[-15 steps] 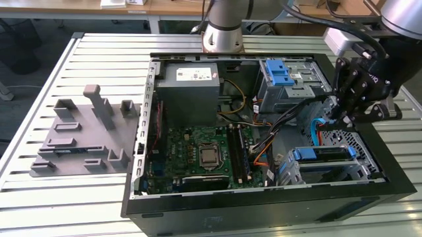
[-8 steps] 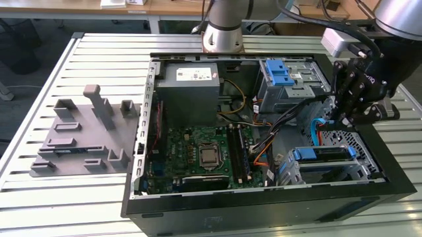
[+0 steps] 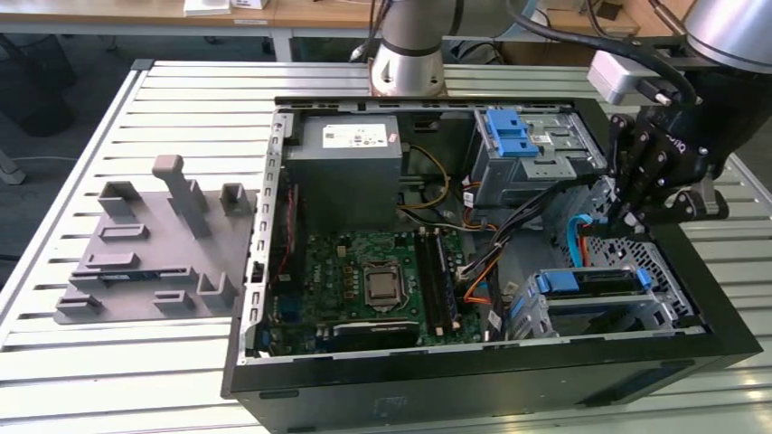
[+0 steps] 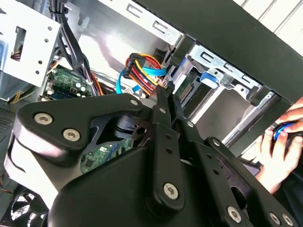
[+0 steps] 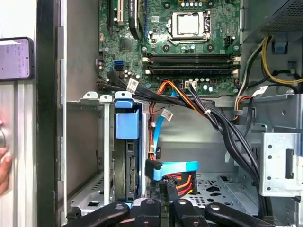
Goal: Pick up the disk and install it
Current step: 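Insert the first disk wire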
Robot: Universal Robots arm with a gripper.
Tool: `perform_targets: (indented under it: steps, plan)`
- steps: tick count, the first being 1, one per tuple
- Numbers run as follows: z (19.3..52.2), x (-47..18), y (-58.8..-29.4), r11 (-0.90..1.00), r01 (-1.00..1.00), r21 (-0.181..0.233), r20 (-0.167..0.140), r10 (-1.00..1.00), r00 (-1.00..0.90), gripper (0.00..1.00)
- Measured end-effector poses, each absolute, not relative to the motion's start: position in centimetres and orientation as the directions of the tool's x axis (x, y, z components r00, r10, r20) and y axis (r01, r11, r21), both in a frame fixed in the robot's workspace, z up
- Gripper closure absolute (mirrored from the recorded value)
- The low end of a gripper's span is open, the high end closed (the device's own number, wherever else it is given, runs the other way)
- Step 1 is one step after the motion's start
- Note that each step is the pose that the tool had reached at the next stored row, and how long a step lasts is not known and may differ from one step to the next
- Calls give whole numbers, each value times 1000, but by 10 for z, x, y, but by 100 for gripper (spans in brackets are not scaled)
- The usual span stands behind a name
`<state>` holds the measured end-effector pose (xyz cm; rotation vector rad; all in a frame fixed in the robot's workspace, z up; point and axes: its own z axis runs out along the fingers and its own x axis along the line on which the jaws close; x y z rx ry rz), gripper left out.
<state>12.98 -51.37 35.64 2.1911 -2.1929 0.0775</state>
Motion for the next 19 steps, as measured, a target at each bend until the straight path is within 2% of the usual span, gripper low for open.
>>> perform_targets:
  steps: [10, 19]
  plan:
    - [348, 130, -533, 4, -1000, 9, 60, -998, -3, 84]
    - [342, 133, -535, 8, -1000, 22, 60, -998, -7, 84]
